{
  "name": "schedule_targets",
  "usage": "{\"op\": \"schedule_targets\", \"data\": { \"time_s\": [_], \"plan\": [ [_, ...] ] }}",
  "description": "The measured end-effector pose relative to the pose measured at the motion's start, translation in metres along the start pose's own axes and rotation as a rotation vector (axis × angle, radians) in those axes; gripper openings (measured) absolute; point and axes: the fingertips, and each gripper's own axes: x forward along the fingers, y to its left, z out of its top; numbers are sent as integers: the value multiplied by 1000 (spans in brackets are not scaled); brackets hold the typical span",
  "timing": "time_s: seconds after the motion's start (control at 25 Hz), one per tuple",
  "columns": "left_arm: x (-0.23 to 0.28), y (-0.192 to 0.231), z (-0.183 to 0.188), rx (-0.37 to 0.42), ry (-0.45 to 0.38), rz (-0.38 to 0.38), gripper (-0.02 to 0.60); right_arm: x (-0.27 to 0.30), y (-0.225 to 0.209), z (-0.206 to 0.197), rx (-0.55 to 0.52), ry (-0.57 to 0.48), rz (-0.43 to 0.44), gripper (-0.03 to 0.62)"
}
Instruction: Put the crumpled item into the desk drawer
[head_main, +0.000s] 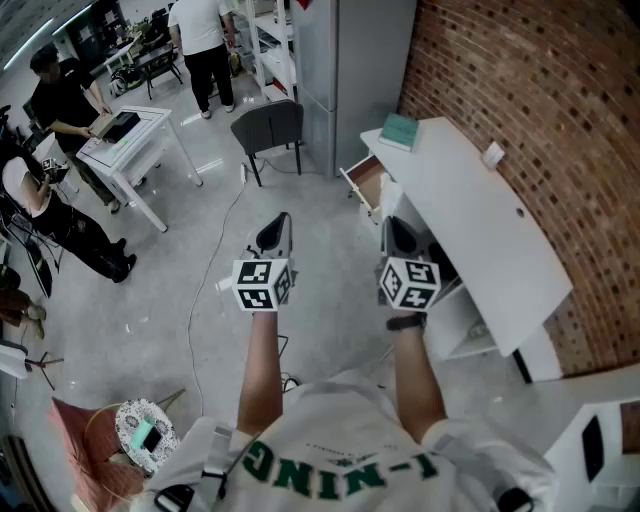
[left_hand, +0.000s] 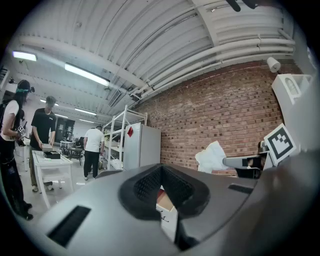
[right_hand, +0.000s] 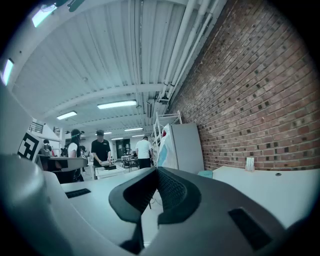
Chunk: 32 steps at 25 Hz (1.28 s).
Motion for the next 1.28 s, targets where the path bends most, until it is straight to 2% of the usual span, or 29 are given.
{"op": "schedule_targets", "data": {
  "time_s": [0.16, 0.28, 0.48, 0.64, 0.84, 1.0, 1.12, 1.28],
  "plan": [
    [9, -25, 0, 10, -27, -12, -3, -4, -27, -4, 28, 5, -15, 5],
    [9, -33, -9, 16, -17, -5, -3, -6, -43, -13, 68, 8, -39, 5],
    [12, -22, -16, 17, 14, 31, -3, 6, -40, -19, 84, 5, 1, 5],
    [27, -25, -15, 28, -3, 16, -3, 18, -36, -23, 74, 9, 21, 5],
    [80, -13, -22, 33, -9, -41, -3, 61, -32, -37, 52, 24, 26, 5],
    [138, 2, -21, 47, 0, -104, -3, 113, -45, -30, 54, 42, -5, 5],
    [182, 25, -10, 73, -8, -137, -3, 159, -54, -22, 58, 37, -28, 5],
    [236, 68, 4, 57, -27, -139, -3, 220, -51, -11, 51, 40, -38, 5]
  ]
}}
